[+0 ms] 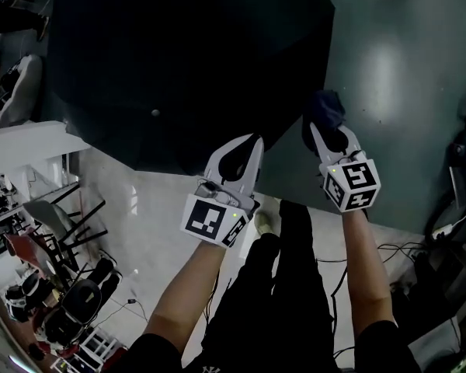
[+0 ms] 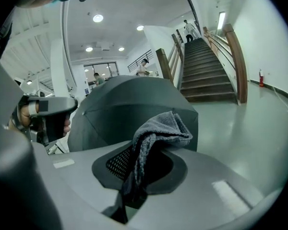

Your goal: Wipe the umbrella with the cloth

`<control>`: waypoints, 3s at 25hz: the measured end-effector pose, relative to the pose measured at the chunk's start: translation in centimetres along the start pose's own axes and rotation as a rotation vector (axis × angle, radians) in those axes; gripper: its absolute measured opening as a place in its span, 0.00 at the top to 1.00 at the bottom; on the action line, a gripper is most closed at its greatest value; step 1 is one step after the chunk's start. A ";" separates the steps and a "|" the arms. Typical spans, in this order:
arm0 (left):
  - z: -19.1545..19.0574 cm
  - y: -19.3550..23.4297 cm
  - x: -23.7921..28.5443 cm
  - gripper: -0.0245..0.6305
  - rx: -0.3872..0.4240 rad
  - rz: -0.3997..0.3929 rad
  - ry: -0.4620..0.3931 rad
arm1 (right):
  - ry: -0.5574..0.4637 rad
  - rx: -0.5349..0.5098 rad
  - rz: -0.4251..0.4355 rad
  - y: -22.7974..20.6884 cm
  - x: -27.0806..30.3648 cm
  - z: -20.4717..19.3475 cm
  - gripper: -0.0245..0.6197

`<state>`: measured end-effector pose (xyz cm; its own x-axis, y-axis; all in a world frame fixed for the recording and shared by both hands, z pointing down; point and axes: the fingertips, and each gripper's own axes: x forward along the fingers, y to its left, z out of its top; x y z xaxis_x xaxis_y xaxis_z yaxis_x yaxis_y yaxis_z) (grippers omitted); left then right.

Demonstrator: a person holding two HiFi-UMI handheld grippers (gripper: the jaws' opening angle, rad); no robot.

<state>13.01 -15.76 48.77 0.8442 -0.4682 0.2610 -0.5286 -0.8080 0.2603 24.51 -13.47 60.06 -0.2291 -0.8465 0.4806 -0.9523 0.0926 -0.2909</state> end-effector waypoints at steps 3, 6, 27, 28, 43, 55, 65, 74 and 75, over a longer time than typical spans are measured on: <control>-2.6 -0.2 2.6 0.96 -0.005 -0.021 0.026 | 0.013 0.034 -0.026 -2.5 2.0 -2.0 0.84; -4.6 -0.7 5.4 0.96 0.001 -0.056 0.043 | 0.024 0.063 -0.047 -4.5 4.4 -3.8 0.84; -10.8 -0.5 11.1 0.96 -0.003 -0.080 0.109 | 0.125 0.261 -0.182 -17.6 14.7 -12.7 0.84; -11.0 -0.5 11.0 0.96 -0.008 -0.076 0.111 | 0.126 0.259 -0.161 -17.3 14.8 -12.6 0.84; -9.7 0.8 6.7 0.96 -0.026 0.002 0.098 | 0.130 0.193 -0.063 -9.3 12.7 -8.8 0.84; -6.6 2.3 0.9 0.96 -0.015 0.065 0.062 | 0.089 0.189 -0.047 -0.2 10.3 -4.0 0.84; -2.6 4.5 -4.5 0.96 -0.012 0.130 0.014 | 0.045 0.137 0.046 9.5 10.0 1.6 0.84; -0.5 6.0 -7.8 0.96 -0.007 0.176 -0.022 | 0.030 0.094 0.146 16.2 10.6 4.0 0.84; -0.4 6.2 -8.1 0.96 -0.006 0.178 -0.024 | 0.028 0.092 0.157 16.8 10.8 4.1 0.84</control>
<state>2.88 -16.85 48.64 0.7388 -0.6124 0.2812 -0.6707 -0.7090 0.2179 6.84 -23.23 56.93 -0.3806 -0.8104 0.4455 -0.8821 0.1735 -0.4380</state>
